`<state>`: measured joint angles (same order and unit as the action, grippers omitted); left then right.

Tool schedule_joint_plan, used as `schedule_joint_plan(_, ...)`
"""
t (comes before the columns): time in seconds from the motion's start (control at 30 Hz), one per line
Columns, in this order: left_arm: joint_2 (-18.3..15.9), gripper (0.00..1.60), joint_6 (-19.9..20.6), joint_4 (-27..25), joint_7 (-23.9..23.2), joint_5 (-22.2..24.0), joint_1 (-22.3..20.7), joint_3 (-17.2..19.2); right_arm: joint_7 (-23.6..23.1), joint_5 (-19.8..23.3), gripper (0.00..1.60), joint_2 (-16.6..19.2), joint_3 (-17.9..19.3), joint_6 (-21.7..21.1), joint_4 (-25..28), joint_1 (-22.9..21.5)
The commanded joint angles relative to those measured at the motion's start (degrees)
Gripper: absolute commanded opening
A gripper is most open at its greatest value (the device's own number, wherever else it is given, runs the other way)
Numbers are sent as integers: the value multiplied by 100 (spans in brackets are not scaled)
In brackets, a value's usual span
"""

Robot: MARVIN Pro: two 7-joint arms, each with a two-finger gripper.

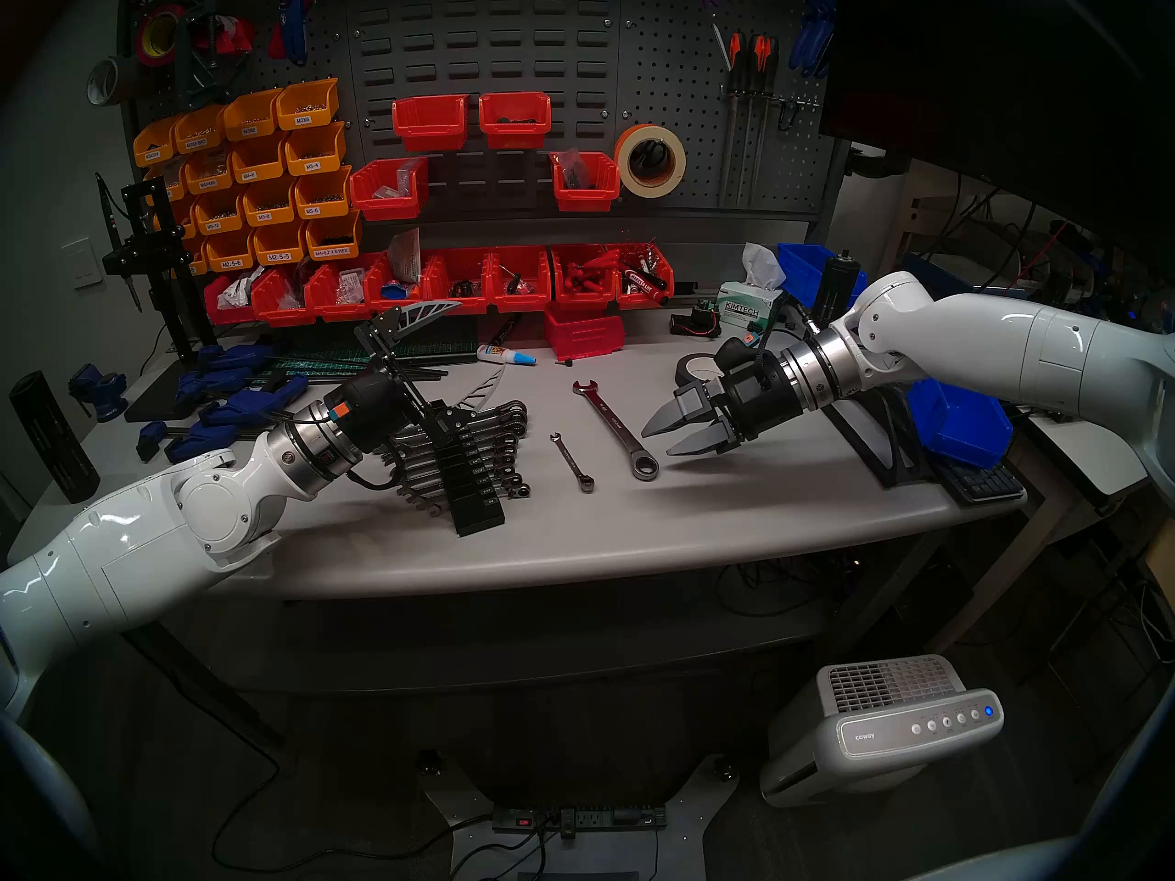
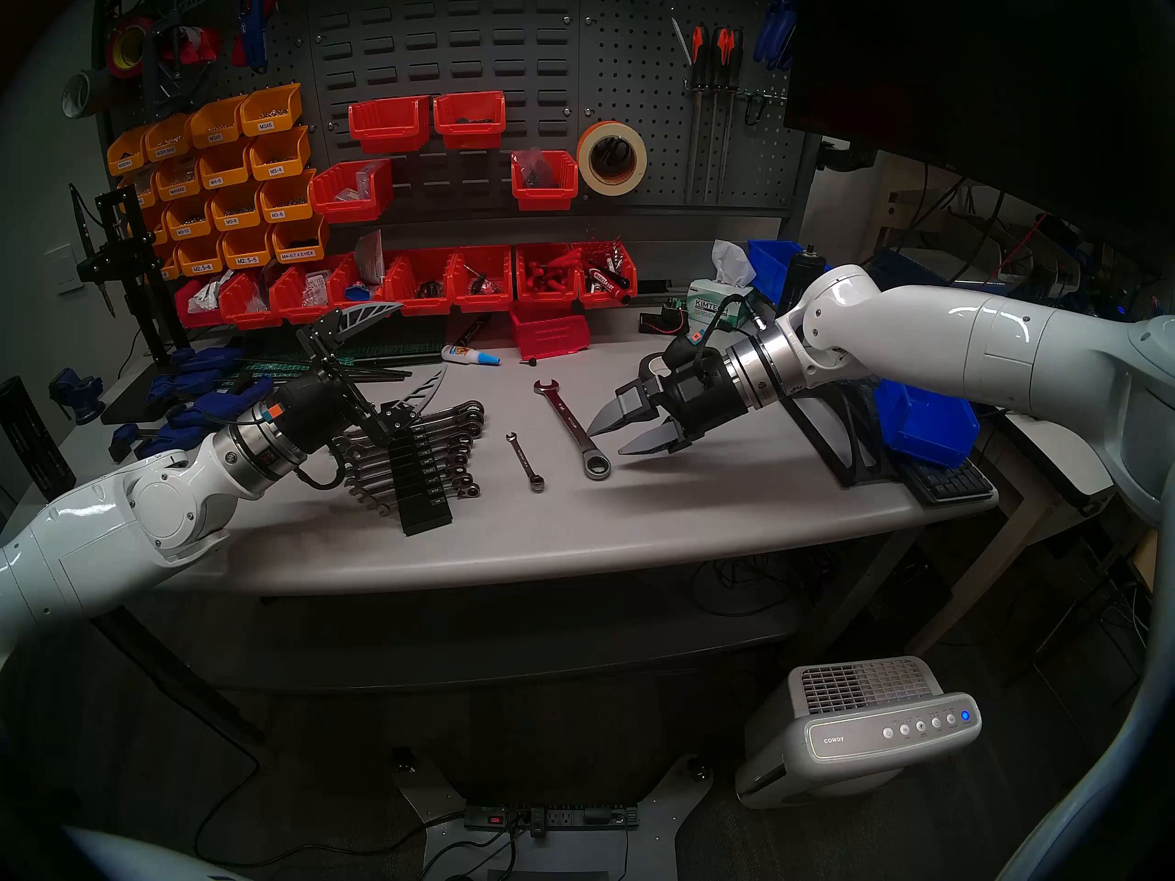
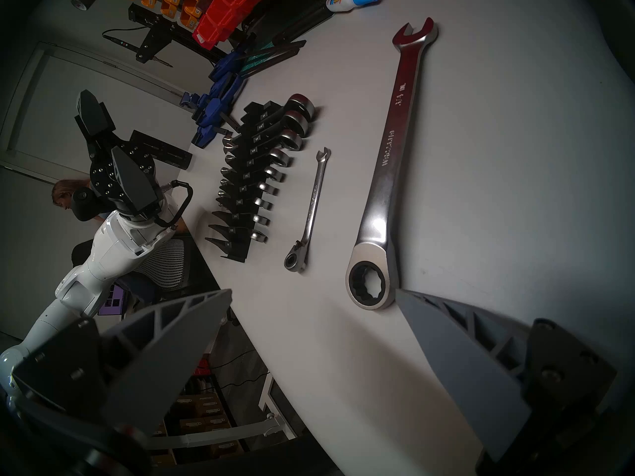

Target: Put the wrenches on the table into the correct slot in the case

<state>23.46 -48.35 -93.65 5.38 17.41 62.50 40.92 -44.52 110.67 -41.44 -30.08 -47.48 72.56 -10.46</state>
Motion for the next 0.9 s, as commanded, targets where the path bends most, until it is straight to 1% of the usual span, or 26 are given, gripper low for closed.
schedule_joint_plan(0.0, -4, 160, -16, -23, 25, 5, -135, 114, -20, -45, 160, 2, 135, 130, 64, -175)
schedule_joint_plan(0.23, -5, 160, -15, -24, 26, 6, -135, 112, 200, -177, 160, -40, 160, 305, 243, -294)
schedule_joint_plan(0.47, -7, 160, -14, -25, 27, 7, -135, 109, 404, -248, 160, -76, 271, 411, 311, -398)
schedule_joint_plan(0.57, -8, 160, -14, -25, 27, 8, -135, 108, 500, -357, 160, -133, 309, 466, 358, -467)
schedule_joint_plan(0.73, -8, 160, -13, -26, 27, 8, -136, 107, 687, -445, 160, -311, 337, 398, 383, -532)
schedule_joint_plan(0.87, -8, 160, -13, -26, 27, 8, -136, 107, 728, -356, 160, -532, 335, 114, 97, -534)
